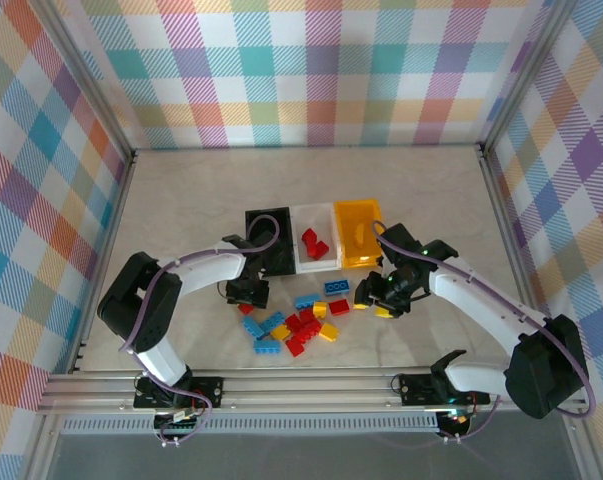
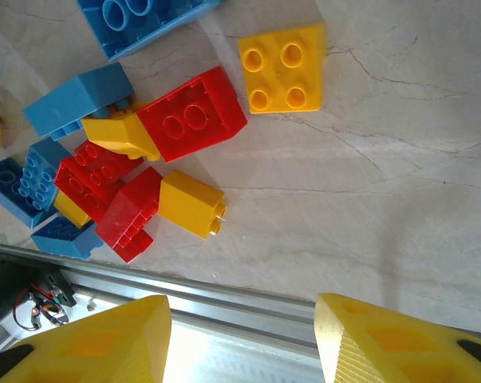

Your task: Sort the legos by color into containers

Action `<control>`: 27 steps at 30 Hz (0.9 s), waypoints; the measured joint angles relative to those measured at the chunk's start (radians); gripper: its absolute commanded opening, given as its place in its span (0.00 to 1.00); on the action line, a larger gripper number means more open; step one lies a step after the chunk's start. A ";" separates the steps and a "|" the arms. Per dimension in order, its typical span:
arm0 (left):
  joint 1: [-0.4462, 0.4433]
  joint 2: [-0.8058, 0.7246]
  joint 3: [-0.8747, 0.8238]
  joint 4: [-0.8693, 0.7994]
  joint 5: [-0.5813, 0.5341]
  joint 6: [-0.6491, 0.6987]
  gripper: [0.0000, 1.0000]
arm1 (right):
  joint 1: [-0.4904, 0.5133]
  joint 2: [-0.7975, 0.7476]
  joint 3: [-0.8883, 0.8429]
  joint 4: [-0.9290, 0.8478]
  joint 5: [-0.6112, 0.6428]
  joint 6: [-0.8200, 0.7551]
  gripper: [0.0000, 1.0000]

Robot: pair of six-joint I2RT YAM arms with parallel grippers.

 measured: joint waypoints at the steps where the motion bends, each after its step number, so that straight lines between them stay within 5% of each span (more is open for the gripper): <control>1: 0.000 -0.004 0.000 -0.004 -0.002 0.000 0.45 | 0.000 0.000 0.000 0.000 0.000 0.000 0.51; 13: 0.001 -0.044 0.087 -0.051 0.017 -0.025 0.47 | 0.000 0.000 0.000 0.006 0.000 0.000 0.51; 21: 0.000 -0.111 0.284 -0.109 0.068 -0.056 0.49 | 0.000 -0.008 0.000 0.001 0.006 -0.001 0.51; 27: -0.003 0.011 0.505 -0.125 0.111 -0.069 0.49 | 0.000 -0.044 0.034 -0.043 0.030 -0.008 0.51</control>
